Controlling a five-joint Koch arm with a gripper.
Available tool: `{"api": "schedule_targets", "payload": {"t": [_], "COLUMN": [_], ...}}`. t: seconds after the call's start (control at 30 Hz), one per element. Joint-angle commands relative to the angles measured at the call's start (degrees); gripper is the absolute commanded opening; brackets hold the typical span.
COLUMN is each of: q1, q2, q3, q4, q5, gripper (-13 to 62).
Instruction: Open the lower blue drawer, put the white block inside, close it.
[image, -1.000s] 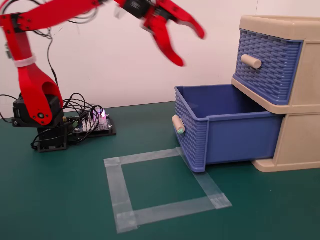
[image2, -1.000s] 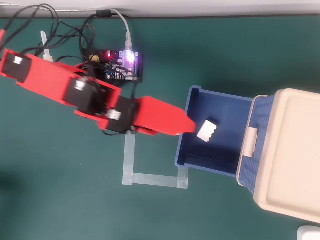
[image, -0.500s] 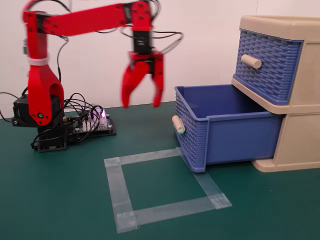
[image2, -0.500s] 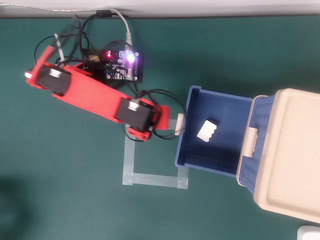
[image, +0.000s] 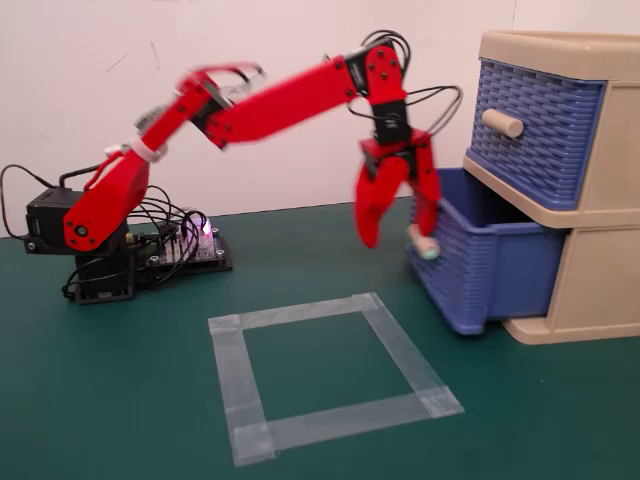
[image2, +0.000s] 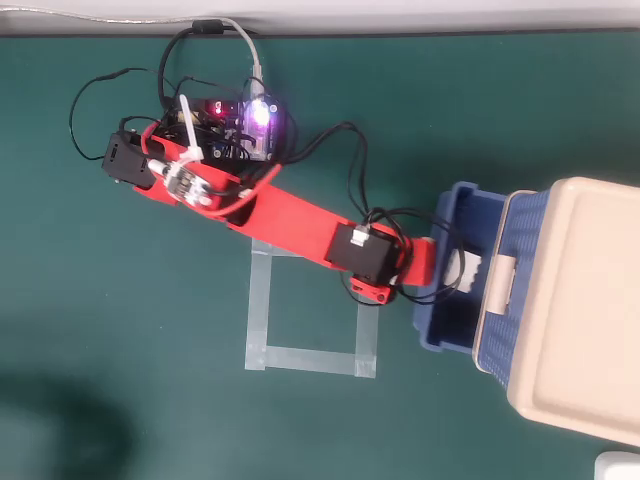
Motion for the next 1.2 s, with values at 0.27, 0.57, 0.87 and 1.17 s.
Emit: {"api": "schedule_targets", "payload": {"t": [0.27, 0.57, 0.87, 1.17], "q1": [-1.05, 6.86, 39.55, 74.18], "q2": [-6.15, 16.17, 56.43, 80.6], "q3": [-6.68, -6.06, 48.78, 109.86], "q4": [-27.51, 9.05, 14.24, -6.94], "q5": [2.2, 1.23, -34.98, -84.02], "gripper": [34.0, 34.0, 34.0, 34.0]}}
